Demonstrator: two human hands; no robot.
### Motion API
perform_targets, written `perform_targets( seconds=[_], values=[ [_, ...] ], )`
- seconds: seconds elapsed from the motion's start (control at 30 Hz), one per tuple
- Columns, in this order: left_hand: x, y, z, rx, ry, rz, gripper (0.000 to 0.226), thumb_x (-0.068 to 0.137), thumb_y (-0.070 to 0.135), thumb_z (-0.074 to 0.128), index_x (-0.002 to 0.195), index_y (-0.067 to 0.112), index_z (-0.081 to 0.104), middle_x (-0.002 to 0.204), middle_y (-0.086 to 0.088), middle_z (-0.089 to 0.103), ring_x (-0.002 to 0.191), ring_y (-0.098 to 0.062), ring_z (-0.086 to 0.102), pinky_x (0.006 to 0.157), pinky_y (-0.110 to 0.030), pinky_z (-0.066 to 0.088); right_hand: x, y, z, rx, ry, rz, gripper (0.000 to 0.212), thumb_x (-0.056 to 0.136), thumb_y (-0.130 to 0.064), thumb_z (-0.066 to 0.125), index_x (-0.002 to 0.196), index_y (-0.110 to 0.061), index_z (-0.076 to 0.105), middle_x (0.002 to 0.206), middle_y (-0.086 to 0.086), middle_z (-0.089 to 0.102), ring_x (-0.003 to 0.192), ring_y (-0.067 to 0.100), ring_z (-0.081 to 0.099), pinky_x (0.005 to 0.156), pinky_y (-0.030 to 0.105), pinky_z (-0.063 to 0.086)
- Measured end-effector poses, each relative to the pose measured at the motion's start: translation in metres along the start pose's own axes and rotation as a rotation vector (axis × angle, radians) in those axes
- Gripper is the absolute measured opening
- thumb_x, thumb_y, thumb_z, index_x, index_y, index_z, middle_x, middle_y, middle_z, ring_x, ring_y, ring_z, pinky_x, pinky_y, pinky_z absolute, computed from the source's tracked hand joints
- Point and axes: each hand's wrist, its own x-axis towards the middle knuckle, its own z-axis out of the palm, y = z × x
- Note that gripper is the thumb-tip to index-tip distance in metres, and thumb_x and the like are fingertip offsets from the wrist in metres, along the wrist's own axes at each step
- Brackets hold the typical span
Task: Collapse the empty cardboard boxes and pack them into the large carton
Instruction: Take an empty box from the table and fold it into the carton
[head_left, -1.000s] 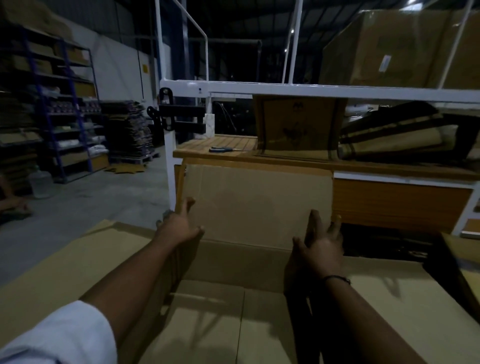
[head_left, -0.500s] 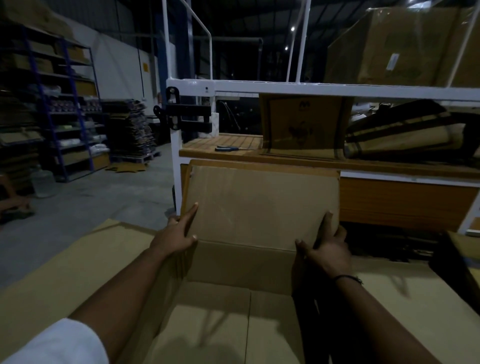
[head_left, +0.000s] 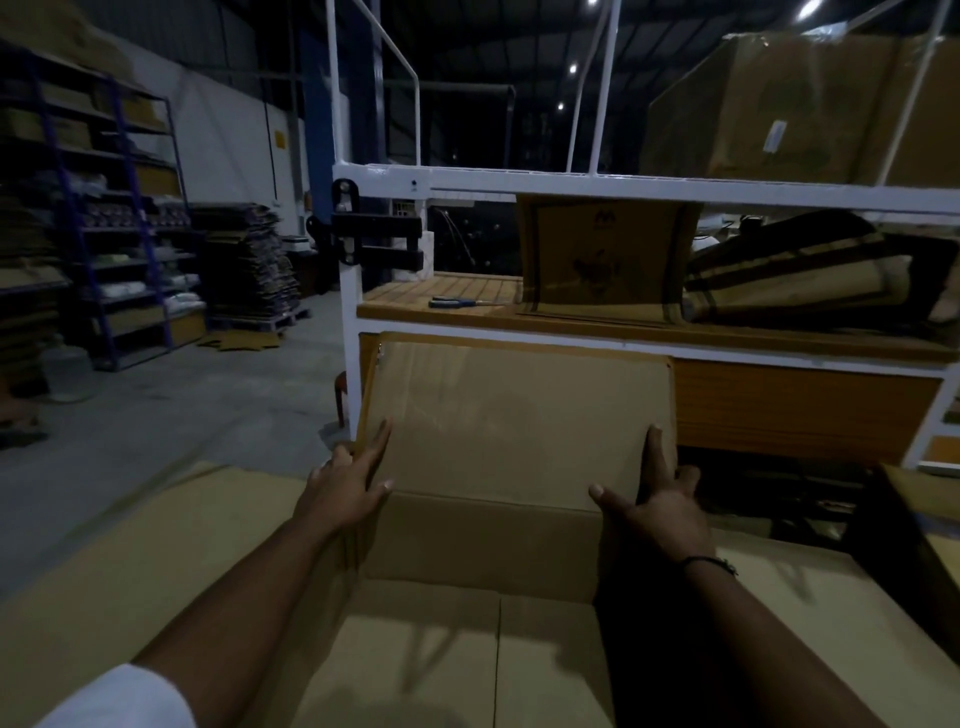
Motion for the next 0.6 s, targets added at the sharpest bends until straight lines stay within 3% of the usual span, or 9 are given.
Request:
perform_targets(
  seconds=[0.27,0.43,0.6],
  values=[
    [0.01,0.003,0.003,0.053,0.031,-0.009,0.085,0.105,0.052,0.043,0.15,0.052,-0.03,0.147,-0.027,0.039,0.123,-0.038,0.054,0.105,-0.047,0.043,0.009,-0.004,0.003,0.007,0.037,-0.024,0.121,0.07,-0.08,0.069,0.144,-0.066,-0.026,0.143,0.017,0.026,0.112,0.049,0.056,0.092,0.055,0.055],
    [0.017,0.005,0.004,0.072,0.011,-0.01,0.086,0.106,0.051,0.042,0.147,0.051,-0.033,0.151,-0.026,0.036,0.124,-0.037,0.055,0.104,-0.048,0.045,0.015,-0.007,0.002,-0.024,0.009,-0.01,0.121,0.073,-0.081,0.067,0.145,-0.061,-0.028,0.146,0.018,0.024,0.118,0.048,0.053,0.09,0.051,0.053],
    [0.017,0.016,-0.016,0.157,-0.119,-0.05,0.095,0.104,0.047,0.051,0.15,0.049,-0.033,0.165,-0.025,0.019,0.137,-0.044,0.045,0.111,-0.053,0.042,0.014,-0.015,-0.003,-0.172,-0.005,0.025,0.123,0.073,-0.084,0.061,0.148,-0.05,-0.03,0.152,0.019,0.02,0.127,0.049,0.045,0.101,0.054,0.048]
  ],
)
